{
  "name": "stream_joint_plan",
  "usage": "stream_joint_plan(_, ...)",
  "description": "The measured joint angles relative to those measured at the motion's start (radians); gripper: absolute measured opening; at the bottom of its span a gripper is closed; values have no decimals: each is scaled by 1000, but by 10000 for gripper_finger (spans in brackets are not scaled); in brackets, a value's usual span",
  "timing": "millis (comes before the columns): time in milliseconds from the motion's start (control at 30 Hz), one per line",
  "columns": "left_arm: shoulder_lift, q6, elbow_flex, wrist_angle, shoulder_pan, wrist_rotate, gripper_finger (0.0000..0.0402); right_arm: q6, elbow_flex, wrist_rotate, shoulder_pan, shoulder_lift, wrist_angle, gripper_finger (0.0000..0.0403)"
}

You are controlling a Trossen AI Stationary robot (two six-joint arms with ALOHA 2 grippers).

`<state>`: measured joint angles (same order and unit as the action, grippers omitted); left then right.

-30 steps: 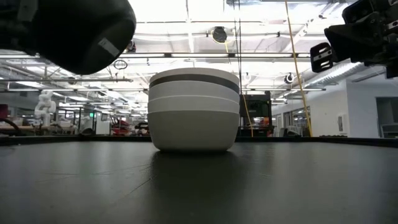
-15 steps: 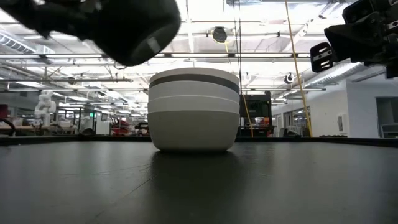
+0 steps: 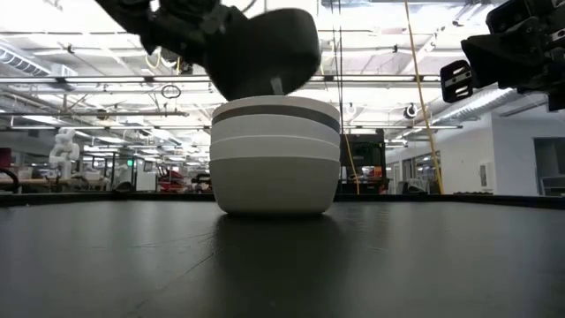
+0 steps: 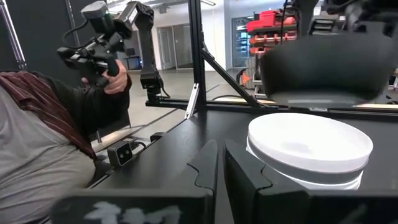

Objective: Nest bowls inside each other
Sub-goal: Stack the black bowl into the white bowl

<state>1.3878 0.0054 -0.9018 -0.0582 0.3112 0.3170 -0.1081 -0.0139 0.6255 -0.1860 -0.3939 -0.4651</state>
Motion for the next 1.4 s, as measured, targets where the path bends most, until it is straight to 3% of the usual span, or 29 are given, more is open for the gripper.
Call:
stream_joint_plan(333, 117, 28, -185, 272, 9, 0, 1, 13, 0, 3, 0, 0, 15, 18)
stream_joint_plan(633, 219, 27, -270, 368, -1, 7, 1, 24, 0, 3, 0, 0, 18, 18)
stream_joint_plan(1400, 341, 4, -281, 412, -68, -32, 1, 31, 0, 3, 0, 0, 29, 18)
